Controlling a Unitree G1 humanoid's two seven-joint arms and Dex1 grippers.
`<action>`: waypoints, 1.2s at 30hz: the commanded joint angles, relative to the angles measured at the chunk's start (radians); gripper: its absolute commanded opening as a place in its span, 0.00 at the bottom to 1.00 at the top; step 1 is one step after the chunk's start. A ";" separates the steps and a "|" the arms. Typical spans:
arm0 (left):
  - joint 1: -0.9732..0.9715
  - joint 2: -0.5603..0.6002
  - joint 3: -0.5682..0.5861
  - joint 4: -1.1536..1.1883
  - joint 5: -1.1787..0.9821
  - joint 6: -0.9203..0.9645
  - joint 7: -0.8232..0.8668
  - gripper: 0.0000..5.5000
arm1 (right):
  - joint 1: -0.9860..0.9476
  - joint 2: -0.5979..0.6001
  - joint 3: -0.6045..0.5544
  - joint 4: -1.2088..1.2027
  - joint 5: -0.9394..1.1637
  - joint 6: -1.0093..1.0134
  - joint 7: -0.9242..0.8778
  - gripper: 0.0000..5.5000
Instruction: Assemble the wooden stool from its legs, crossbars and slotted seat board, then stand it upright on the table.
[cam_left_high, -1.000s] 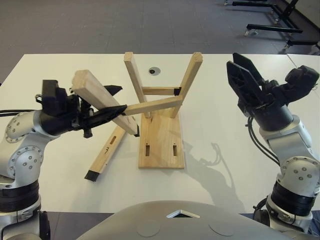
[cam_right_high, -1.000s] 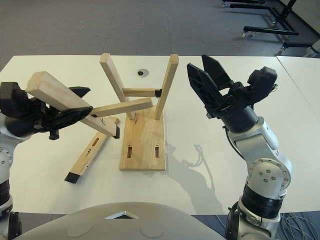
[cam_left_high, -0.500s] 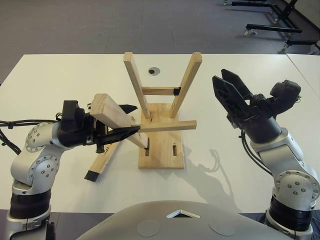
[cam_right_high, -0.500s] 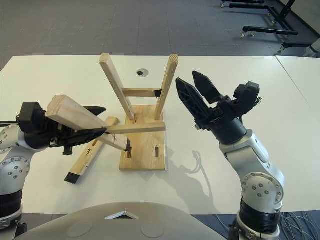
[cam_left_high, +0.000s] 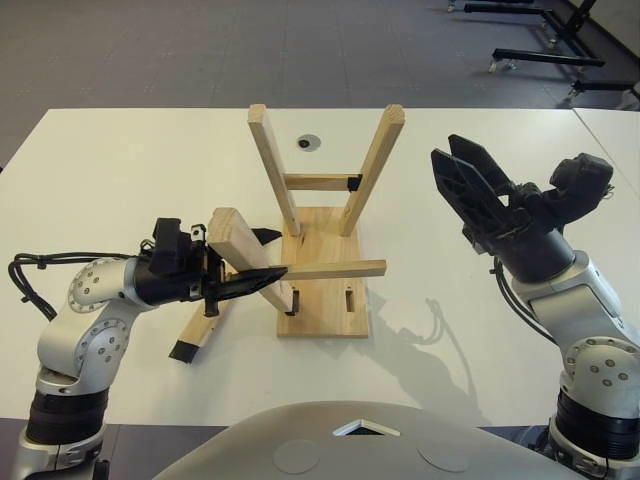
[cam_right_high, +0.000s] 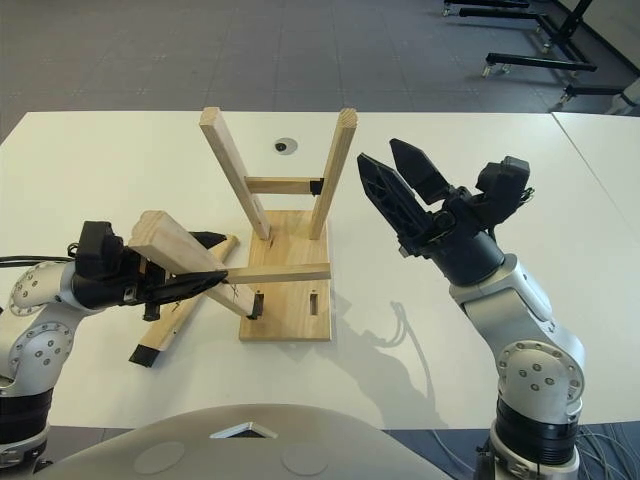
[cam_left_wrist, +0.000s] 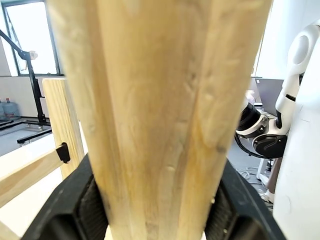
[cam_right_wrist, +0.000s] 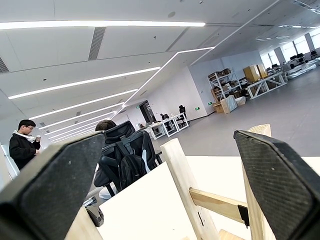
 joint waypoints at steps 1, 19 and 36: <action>-0.013 -0.001 -0.015 0.016 0.039 -0.016 0.022 0.38 | -0.013 -0.014 0.003 0.014 0.014 0.001 0.002 0.86; 0.021 0.107 -0.108 0.001 0.170 -0.034 -0.017 0.38 | -0.057 -0.025 -0.001 0.049 0.041 -0.006 -0.012 0.86; -0.008 0.100 -0.012 0.058 0.196 -0.175 0.019 0.69 | -0.140 -0.031 -0.002 0.139 0.001 -0.014 0.042 0.86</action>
